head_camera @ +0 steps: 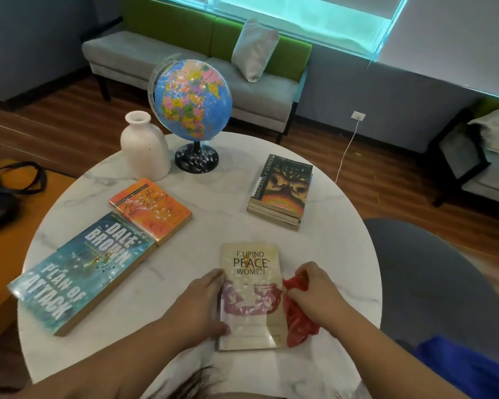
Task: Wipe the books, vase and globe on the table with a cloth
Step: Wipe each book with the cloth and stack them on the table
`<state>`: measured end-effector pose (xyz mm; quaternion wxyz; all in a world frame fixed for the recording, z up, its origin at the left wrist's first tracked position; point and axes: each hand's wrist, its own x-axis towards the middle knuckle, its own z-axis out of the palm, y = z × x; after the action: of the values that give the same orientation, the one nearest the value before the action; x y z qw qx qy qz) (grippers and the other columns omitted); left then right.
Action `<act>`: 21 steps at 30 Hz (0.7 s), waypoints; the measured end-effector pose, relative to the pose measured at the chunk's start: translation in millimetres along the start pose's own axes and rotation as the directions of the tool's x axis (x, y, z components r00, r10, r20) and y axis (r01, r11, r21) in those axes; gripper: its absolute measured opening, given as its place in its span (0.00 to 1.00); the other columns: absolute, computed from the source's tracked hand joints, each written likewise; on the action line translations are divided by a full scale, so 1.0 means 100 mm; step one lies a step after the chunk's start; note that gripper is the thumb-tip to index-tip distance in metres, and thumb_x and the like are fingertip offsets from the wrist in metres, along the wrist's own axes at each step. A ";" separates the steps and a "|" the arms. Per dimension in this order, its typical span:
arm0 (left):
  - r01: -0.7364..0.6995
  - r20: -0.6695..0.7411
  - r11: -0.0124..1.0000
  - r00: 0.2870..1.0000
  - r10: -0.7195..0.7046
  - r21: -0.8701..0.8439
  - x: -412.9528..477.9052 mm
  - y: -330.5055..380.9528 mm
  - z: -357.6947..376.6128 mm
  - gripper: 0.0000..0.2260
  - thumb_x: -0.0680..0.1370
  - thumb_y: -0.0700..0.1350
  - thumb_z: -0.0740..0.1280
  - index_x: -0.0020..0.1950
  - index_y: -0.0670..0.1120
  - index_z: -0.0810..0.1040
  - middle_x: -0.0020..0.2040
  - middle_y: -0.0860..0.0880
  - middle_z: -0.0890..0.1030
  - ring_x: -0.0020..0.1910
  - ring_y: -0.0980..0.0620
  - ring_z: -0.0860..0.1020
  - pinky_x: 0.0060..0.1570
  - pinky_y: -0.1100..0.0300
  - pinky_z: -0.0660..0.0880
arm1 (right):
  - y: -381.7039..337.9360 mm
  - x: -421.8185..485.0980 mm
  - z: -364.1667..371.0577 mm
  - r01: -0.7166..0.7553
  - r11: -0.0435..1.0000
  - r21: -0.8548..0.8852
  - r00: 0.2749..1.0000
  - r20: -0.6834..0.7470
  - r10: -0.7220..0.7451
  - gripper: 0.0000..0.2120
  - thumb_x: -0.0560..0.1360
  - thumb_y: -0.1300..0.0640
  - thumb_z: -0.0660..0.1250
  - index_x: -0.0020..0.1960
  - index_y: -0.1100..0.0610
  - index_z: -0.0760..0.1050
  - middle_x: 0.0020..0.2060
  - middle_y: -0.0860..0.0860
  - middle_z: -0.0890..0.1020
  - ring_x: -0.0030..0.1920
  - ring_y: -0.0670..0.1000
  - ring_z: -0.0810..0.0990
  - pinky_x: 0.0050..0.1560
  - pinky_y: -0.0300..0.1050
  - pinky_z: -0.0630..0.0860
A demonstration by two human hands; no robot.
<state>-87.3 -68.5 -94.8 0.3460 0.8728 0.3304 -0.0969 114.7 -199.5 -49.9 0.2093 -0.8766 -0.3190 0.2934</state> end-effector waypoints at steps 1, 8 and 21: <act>-0.012 0.012 1.000 1.000 0.012 0.018 -0.01 -0.03 0.03 0.51 0.66 0.58 0.75 0.79 0.47 0.49 0.79 0.54 0.50 0.76 0.53 0.55 0.72 0.63 0.54 | 0.02 -0.07 0.07 0.042 0.999 -0.015 0.999 0.013 -0.041 0.11 0.73 0.61 0.67 0.53 0.54 0.70 0.48 0.50 0.75 0.40 0.45 0.78 0.37 0.37 0.76; -0.074 -0.023 0.987 0.997 0.078 0.141 -0.01 -0.12 0.06 0.52 0.66 0.63 0.73 0.80 0.50 0.45 0.79 0.57 0.47 0.75 0.53 0.54 0.72 0.56 0.60 | 0.38 -0.32 0.52 0.249 0.960 -0.130 0.966 -0.036 -0.255 0.16 0.76 0.57 0.65 0.63 0.47 0.75 0.59 0.40 0.72 0.53 0.46 0.77 0.59 0.43 0.76; -0.078 -0.049 0.974 0.995 0.091 0.214 0.00 -0.08 0.05 0.50 0.68 0.63 0.72 0.80 0.51 0.47 0.79 0.57 0.48 0.75 0.53 0.55 0.71 0.55 0.62 | 0.35 -0.29 0.45 0.462 0.819 -0.340 0.880 0.287 -0.378 0.20 0.80 0.55 0.60 0.69 0.42 0.71 0.68 0.39 0.65 0.58 0.50 0.67 0.63 0.35 0.64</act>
<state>-92.7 -67.4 -102.6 0.2452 0.9204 0.2908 -0.0910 82.9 -235.8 -92.2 0.0520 -0.7726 -0.5780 0.2577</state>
